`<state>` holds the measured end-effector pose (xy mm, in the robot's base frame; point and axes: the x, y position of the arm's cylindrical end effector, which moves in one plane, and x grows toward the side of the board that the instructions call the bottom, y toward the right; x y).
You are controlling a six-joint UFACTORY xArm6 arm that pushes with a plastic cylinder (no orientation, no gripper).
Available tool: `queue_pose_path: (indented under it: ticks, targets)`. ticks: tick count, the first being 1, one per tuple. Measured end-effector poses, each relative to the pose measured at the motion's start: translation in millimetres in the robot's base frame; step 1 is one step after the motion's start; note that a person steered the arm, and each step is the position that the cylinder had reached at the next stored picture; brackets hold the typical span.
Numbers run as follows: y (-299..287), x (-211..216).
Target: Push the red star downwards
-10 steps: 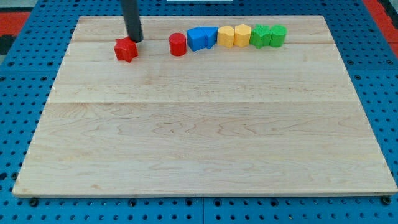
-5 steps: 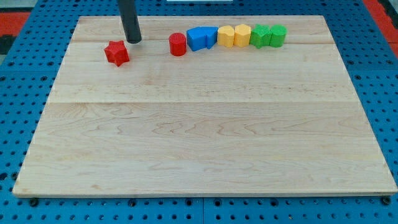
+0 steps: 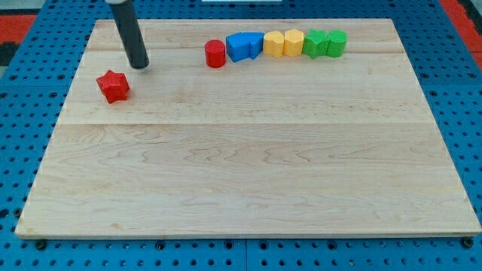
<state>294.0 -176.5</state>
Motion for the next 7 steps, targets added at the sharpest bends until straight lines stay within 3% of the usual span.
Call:
queue_pose_path:
  ticks: [1, 3, 4, 6, 7]
  targets:
    - [0.0, -10.6]
    - [-87.9, -10.5]
    - [-87.9, -10.5]
    - [-102.4, 36.8]
    - [-75.4, 30.5]
